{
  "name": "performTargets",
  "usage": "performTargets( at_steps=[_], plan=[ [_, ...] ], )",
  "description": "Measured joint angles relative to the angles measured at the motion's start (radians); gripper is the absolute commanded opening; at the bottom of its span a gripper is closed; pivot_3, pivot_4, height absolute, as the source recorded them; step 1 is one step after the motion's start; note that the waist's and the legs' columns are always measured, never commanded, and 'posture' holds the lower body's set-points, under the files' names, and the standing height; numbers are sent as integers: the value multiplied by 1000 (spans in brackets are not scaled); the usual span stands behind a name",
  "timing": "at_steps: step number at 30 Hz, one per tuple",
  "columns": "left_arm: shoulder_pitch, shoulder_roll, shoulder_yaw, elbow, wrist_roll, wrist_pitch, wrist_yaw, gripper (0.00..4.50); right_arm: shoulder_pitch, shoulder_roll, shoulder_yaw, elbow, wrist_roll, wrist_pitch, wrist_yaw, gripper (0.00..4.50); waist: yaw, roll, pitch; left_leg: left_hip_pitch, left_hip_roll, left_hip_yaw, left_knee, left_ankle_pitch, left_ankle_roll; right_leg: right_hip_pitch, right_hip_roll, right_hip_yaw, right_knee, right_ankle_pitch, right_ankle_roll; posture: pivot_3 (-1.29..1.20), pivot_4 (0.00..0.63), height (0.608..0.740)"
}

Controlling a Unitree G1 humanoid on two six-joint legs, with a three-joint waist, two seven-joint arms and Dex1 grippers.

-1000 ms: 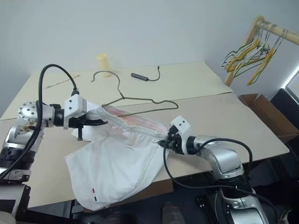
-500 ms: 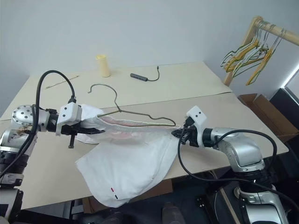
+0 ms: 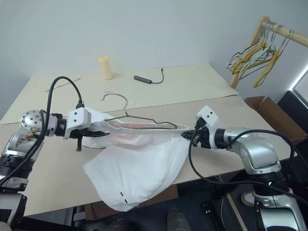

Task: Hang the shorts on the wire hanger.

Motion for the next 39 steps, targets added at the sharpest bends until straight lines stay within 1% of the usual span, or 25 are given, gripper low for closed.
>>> performTargets(
  at_steps=[6, 11, 18, 21, 24, 26, 27, 29, 31, 34, 36, 39],
  plan=[
    [26, 4, -17, -9, 12, -21, -24, 0, 0, -10, -1, 2, 2, -5, 1, 27, -1, 0, 0, 0, 0, 0, 0, 0, 0, 0, 0, 0, 0, 0, 0, -186, 4, 740],
    [27, -14, -53, -10, 88, 47, 73, 0, -1, -37, -2, -87, 23, -5, 13, 27, 1, 0, 0, 0, 0, 0, 0, 0, 0, 0, 0, 0, 0, 0, 0, -204, 11, 740],
    [25, -40, -70, -18, 97, 84, 99, 0, -4, -41, 15, -181, 15, 6, -32, 27, 0, 0, 0, 0, 0, 0, 0, 0, 0, 0, 0, 0, 0, 0, 0, -215, 11, 740],
    [-11, -79, -70, 7, 96, 141, 122, 0, -3, -95, 138, -259, -93, -5, -73, 27, 2, 0, 0, 0, 0, 0, 0, 0, 0, 0, 0, 0, 0, 0, 0, -217, 10, 740],
    [-52, -96, -68, 14, 83, 203, 128, 0, -2, -97, 232, -287, -198, -31, -126, 27, 0, 0, 0, -1, 0, 0, 0, 0, 0, -1, 0, 0, 0, 0, 0, -221, 7, 740],
    [-69, -105, -60, 14, 58, 231, 122, 0, -3, -61, 282, -288, -272, -44, -188, 27, -6, 0, 0, -1, 0, 0, 0, 0, 0, -2, 0, 1, 0, 0, 0, -222, 6, 740],
    [-71, -109, -50, 14, 41, 243, 113, 0, -4, -15, 300, -282, -311, -47, -235, 27, -12, 0, 0, -1, 0, 0, 0, 0, 0, -2, 0, 1, 1, 0, 0, -222, 4, 740],
    [-73, -110, -46, 13, 21, 244, 98, 0, -7, 55, 322, -270, -362, -56, -298, 27, -21, 0, 0, -1, 0, 0, 0, 0, 0, -1, 0, 1, 1, 0, 0, -222, 2, 740],
    [-73, -110, -45, 9, 5, 244, 87, 0, -10, 92, 334, -263, -389, -67, -332, 27, -27, 0, -1, -1, 0, -1, 0, 0, 0, -1, 0, 1, 0, 0, 0, -223, 1, 740],
    [-73, -110, -42, -5, -5, 244, 75, 0, -11, 112, 339, -255, -426, -84, -348, 835, -27, 0, -1, -1, 0, -3, 0, 0, 0, -1, 0, 1, 0, 0, 0, -223, 1, 740],
    [-74, -110, -39, -8, -14, 244, 71, 0, -10, 109, 338, -255, -439, -102, -339, 1492, -27, 0, -1, -1, 0, -5, 0, 0, 0, -1, 0, 1, 0, 0, 0, -223, 1, 740],
    [-76, -105, -40, -10, -16, 243, 62, 0, 20, 52, 307, -285, -398, -122, -255, 2562, -26, 0, -1, -1, -1, -6, 0, 0, 0, 0, 0, 1, 0, 0, 0, -215, 0, 740]
  ],
)
